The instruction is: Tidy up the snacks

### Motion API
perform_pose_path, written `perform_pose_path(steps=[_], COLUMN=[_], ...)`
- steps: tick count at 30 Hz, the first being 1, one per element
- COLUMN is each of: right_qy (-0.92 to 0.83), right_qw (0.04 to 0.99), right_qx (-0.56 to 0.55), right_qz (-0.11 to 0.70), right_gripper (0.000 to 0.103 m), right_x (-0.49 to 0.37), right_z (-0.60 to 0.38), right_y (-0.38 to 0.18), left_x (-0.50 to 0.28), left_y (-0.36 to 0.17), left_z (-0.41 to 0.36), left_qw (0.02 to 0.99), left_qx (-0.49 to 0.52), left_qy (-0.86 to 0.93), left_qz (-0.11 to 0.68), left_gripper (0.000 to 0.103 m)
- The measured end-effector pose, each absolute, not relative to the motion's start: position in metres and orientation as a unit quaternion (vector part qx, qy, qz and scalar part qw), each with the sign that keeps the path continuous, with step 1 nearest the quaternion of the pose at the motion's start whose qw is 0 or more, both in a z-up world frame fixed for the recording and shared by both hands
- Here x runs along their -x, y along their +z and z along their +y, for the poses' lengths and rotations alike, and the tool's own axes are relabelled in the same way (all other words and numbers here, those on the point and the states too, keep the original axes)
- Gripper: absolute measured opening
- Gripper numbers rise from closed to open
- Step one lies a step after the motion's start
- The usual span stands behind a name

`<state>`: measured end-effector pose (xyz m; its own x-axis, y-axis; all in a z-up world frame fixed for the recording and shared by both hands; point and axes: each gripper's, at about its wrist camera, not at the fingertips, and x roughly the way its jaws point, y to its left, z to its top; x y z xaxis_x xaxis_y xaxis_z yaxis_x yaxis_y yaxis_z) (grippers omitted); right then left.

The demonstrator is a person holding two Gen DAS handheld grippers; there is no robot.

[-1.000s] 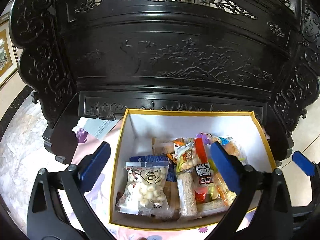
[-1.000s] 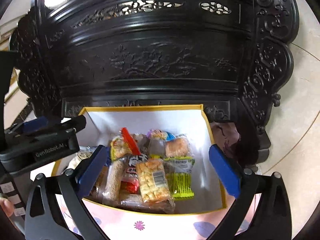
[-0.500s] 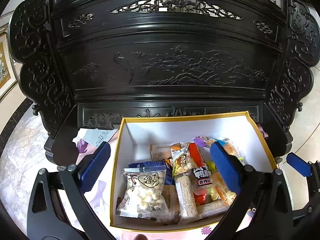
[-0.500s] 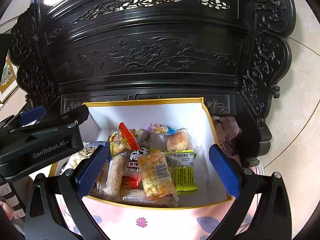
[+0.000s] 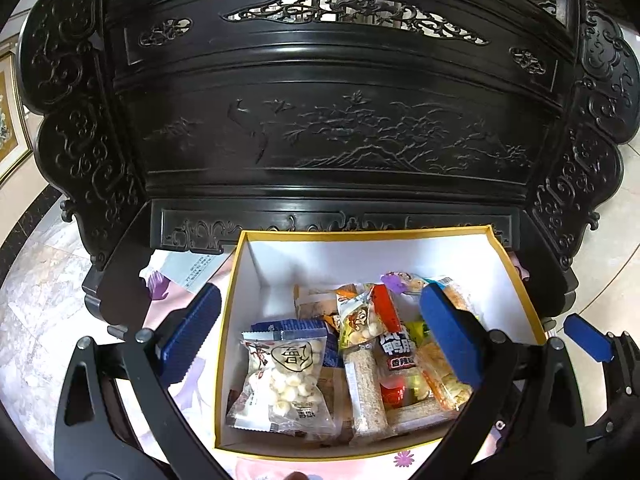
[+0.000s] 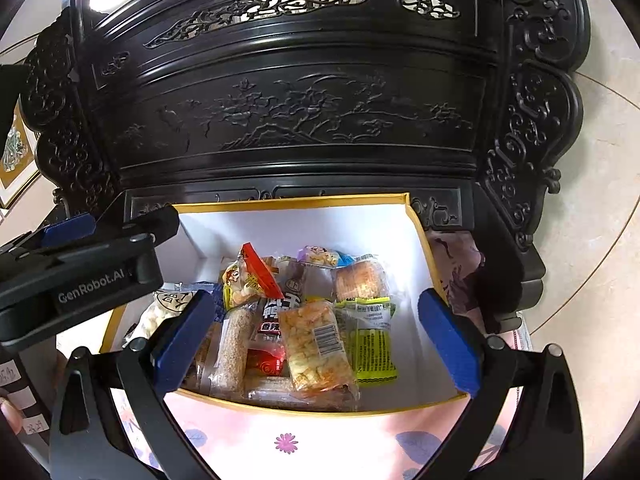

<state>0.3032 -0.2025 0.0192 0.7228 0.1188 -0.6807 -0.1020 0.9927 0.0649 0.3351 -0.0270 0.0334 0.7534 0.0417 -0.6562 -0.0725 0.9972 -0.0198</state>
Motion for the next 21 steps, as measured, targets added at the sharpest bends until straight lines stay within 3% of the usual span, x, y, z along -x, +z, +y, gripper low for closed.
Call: perform_pose_path(steps=[21], right_qy=[0.063], right_qw=[0.927], right_qx=[-0.016], right_qz=[0.368], right_gripper=[0.102], right_x=[-0.3029], right_z=[-0.2024], right_y=[0.0198], left_x=[-0.3310], left_y=[0.0366], left_z=[-0.0315], left_qw=[0.939], left_qx=[0.019], left_qy=[0.014], left_qz=[0.342], left_gripper=[0.101])
